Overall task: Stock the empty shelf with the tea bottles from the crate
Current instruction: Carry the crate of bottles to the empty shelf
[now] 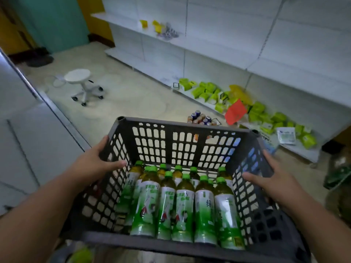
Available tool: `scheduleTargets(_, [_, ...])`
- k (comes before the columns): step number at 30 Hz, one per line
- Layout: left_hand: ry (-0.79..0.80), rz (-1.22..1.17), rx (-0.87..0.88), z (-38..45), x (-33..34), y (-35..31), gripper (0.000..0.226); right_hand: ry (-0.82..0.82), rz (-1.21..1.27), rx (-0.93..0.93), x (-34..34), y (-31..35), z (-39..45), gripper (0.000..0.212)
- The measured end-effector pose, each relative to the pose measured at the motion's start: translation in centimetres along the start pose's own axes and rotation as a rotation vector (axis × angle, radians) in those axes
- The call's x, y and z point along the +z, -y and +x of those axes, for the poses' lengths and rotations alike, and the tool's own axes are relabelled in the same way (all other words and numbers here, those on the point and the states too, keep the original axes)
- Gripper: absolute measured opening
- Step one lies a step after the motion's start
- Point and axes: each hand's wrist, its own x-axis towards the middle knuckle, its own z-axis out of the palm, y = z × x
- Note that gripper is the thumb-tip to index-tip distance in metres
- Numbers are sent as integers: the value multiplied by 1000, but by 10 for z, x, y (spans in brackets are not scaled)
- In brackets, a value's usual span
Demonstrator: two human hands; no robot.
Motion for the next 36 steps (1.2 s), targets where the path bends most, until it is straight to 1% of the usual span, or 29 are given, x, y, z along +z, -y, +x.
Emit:
scheduleTargets(3, [-58,-28,-24,63,-2,-30,141,42,-22,-33,-4,38,89,128])
scheduleTargets(5, [-119,-45,-39,95,-9,-43,135,58,-89,-70,-4,69,141,128])
scheduleTargets(7, [-175,-88,-35,131,-17,-58,129,62,-91,-120,0,100,200,128])
scheduleTargets(10, [-226,-130,-45,193,-31,-65,125,105,-103,-167,16,144,285,132])
scheduleTargets(12, [-254,-161,-60,237,-40,-65,126,145,-108,-183,35,173,341,130])
scheduleTargets(14, [-303,-190,-88,282,-50,-62,129,195,-86,-189,59,201,393,121])
scheduleTargets(16, [-315,-223,-120,332,-65,-58,131,220,-74,-184,85,230,442,111])
scheduleTargets(20, [-332,-215,-168,422,-103,-68,123,265,-108,-205,133,293,523,128])
scheduleTargets(22, [-335,-190,-190,464,-127,-76,120,265,-137,-204,154,323,561,127])
scheduleTargets(27, [-379,-204,-217,560,-178,-97,113,337,-117,-243,215,400,666,126])
scheduleTargets(29, [-428,-226,-229,598,-195,-102,108,366,-116,-262,246,430,717,123])
scheduleTargets(32, [-530,-226,-283,652,-219,-97,113,464,-99,-293,302,485,795,119])
scheduleTargets(33, [-563,-237,-306,664,-226,-97,113,487,-135,-326,317,501,814,119])
scheduleTargets(36, [-657,-287,-336,706,-260,-102,113,552,-122,-352,364,561,859,118])
